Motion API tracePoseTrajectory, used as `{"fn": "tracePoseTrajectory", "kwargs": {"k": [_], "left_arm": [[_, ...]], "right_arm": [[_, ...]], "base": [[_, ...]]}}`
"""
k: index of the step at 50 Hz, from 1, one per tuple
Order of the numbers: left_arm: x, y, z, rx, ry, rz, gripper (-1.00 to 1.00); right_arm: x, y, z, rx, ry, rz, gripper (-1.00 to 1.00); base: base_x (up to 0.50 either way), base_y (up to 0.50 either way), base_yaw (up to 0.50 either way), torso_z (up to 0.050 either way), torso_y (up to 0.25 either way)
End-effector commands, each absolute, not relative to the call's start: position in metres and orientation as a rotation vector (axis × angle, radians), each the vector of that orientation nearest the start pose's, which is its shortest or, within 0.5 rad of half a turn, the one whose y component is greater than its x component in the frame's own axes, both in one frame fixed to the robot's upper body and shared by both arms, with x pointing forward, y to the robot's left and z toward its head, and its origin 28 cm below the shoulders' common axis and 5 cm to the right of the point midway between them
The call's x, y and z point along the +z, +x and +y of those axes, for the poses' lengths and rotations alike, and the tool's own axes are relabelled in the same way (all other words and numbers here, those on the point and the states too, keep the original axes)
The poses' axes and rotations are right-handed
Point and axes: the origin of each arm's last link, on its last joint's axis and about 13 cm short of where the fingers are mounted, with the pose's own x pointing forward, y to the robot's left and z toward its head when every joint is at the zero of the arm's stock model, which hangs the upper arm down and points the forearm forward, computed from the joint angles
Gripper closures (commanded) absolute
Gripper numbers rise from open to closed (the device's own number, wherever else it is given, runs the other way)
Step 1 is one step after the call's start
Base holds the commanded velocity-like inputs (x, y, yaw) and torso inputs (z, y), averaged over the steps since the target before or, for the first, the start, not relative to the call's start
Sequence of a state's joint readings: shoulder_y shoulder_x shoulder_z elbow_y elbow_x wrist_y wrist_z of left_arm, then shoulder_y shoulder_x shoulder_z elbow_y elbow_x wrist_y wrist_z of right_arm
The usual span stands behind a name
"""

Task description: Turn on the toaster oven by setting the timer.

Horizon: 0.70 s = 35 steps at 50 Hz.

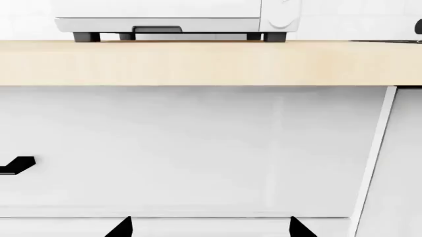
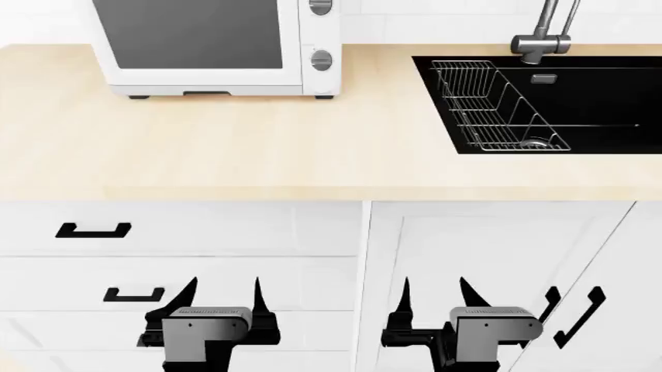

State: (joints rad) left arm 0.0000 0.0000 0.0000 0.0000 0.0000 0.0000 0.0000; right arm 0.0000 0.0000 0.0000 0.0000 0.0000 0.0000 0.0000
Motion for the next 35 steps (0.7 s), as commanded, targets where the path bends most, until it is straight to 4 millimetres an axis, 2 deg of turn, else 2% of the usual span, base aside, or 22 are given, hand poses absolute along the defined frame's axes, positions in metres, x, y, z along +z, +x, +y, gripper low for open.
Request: {"fn": "tracePoseTrajectory", "kwargs": {"k": [1,15,18,21,24,26,31,35], "left_arm": [[0.013,0.210,0.206,0.001,-0.005,0.001,-1.00],[0.020,0.205,0.207,0.019,-0.022,-0.022,-1.00],[0.040,0.201,0.210,0.021,-0.013,-0.096,-1.00],[0.077,0.194,0.214,0.027,0.001,-0.164,-1.00],[0.097,0.193,0.217,0.031,0.009,-0.184,-1.00],[0.122,0.195,0.220,0.002,0.038,-0.228,-1.00],[0.144,0.198,0.221,-0.050,-0.003,-0.213,-1.00],[0.153,0.199,0.221,-0.063,-0.001,-0.210,-1.00]], "right_arm": [[0.013,0.211,-0.096,0.001,-0.009,-0.007,-1.00],[0.019,0.209,-0.098,-0.005,-0.019,-0.007,-1.00],[0.036,0.204,-0.100,0.000,-0.001,-0.054,-1.00],[0.066,0.198,-0.105,-0.007,-0.003,-0.103,-1.00],[0.081,0.197,-0.108,-0.011,-0.015,-0.129,-1.00],[0.096,0.201,-0.110,0.014,-0.030,-0.123,-1.00],[0.119,0.202,-0.112,0.014,-0.043,-0.167,-1.00],[0.135,0.203,-0.114,0.034,-0.037,-0.169,-1.00]], "base": [[0.00,0.00,0.00,0.000,0.000],[0.00,0.00,0.00,0.000,0.000],[0.00,0.00,0.00,0.000,0.000],[0.00,0.00,0.00,0.000,0.000],[0.00,0.00,0.00,0.000,0.000],[0.00,0.00,0.00,0.000,0.000],[0.00,0.00,0.00,0.000,0.000],[0.00,0.00,0.00,0.000,0.000]]}}
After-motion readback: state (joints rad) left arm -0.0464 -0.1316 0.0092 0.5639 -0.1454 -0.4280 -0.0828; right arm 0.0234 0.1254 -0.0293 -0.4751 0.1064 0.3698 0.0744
